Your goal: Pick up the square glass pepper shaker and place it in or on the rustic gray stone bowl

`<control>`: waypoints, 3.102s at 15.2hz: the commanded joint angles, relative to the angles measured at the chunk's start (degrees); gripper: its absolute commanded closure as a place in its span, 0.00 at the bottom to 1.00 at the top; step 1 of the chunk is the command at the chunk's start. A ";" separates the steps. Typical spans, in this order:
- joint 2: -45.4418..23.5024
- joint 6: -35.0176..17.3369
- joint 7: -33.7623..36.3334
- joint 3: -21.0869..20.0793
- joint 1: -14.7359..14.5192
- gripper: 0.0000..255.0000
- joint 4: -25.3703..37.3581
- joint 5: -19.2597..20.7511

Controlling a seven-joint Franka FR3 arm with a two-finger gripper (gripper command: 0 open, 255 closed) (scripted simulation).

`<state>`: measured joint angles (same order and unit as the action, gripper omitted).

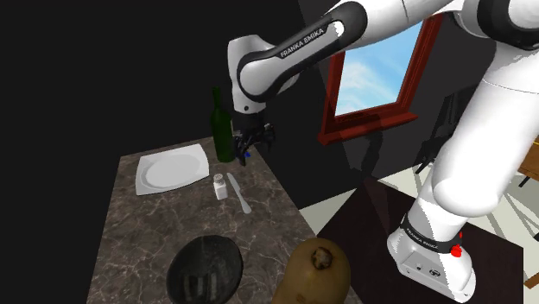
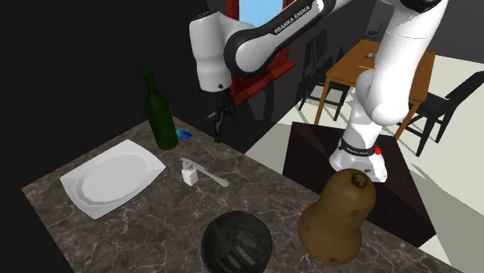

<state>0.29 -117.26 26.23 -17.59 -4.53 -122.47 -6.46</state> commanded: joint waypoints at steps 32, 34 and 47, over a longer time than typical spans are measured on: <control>-28.09 -9.43 10.30 0.11 -6.58 1.00 19.23 10.92; -28.09 -9.42 10.30 0.11 -6.59 1.00 19.23 10.92; -23.65 -2.71 9.81 -0.69 -5.99 1.00 21.66 9.50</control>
<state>-23.60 -120.78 36.14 -18.25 -10.59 -101.36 3.13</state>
